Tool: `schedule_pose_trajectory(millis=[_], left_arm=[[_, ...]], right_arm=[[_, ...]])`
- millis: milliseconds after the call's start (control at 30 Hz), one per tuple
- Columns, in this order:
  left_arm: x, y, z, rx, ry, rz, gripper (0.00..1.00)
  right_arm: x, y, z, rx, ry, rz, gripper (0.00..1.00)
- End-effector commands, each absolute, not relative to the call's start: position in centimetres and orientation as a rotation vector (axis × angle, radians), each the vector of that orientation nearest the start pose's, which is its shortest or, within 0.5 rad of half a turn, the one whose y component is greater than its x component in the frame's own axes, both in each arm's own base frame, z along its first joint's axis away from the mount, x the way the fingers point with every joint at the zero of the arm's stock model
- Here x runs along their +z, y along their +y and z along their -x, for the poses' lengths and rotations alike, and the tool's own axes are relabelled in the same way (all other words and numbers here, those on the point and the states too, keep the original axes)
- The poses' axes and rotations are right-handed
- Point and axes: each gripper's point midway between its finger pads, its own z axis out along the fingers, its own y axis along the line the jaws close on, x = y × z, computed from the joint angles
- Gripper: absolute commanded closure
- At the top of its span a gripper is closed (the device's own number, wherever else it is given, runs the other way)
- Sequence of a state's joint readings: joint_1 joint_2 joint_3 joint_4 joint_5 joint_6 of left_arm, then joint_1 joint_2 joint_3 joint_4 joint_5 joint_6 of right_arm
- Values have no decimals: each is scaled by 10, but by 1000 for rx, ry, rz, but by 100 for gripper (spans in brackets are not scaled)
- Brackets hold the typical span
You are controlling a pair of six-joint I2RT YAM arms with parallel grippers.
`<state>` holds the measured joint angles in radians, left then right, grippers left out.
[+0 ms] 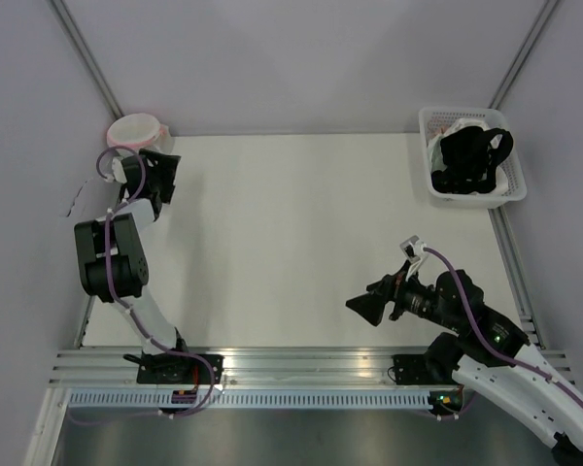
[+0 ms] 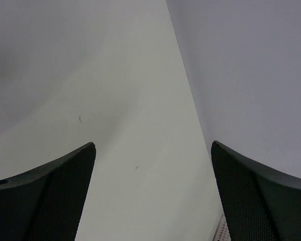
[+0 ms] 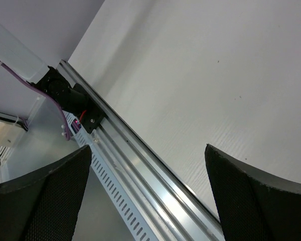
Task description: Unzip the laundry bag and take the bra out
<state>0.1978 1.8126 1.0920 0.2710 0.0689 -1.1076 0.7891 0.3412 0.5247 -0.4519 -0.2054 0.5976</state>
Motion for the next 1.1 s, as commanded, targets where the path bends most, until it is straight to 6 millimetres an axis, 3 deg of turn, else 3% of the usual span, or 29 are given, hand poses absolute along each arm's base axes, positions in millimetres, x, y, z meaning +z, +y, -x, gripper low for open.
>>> schedule_pose_trajectory(millis=[0, 133, 267, 567, 667, 700, 800, 900, 933, 967, 1033, 1067], left_arm=[[140, 78, -544, -688, 1570, 1271, 1], [136, 101, -560, -733, 1454, 1284, 6], [155, 123, -573, -728, 1331, 1272, 9], [195, 158, -592, -653, 1143, 1175, 2], [181, 171, -595, -638, 1116, 1262, 2], [162, 174, -596, -628, 1143, 1323, 2], [150, 184, -599, -589, 1145, 1376, 0], [153, 191, -607, -601, 1123, 1381, 0], [145, 191, -611, -609, 1126, 1387, 0], [155, 195, -616, -632, 1111, 1374, 0], [148, 195, -625, -659, 1107, 1375, 1], [158, 196, -632, -690, 1094, 1355, 2]], right_arm=[[207, 191, -112, 1090, 2009, 328, 2], [195, 189, -110, 1076, 2052, 320, 2], [182, 191, -111, 1064, 2096, 317, 2], [153, 207, -116, 1068, 2193, 355, 2], [152, 214, -116, 1087, 2208, 367, 2], [154, 215, -117, 1089, 2203, 367, 2], [157, 216, -120, 1085, 2198, 357, 2], [159, 217, -121, 1096, 2197, 338, 2], [159, 217, -121, 1102, 2196, 330, 2], [159, 217, -120, 1110, 2201, 318, 2], [156, 218, -120, 1118, 2209, 310, 2], [155, 219, -120, 1125, 2215, 299, 2]])
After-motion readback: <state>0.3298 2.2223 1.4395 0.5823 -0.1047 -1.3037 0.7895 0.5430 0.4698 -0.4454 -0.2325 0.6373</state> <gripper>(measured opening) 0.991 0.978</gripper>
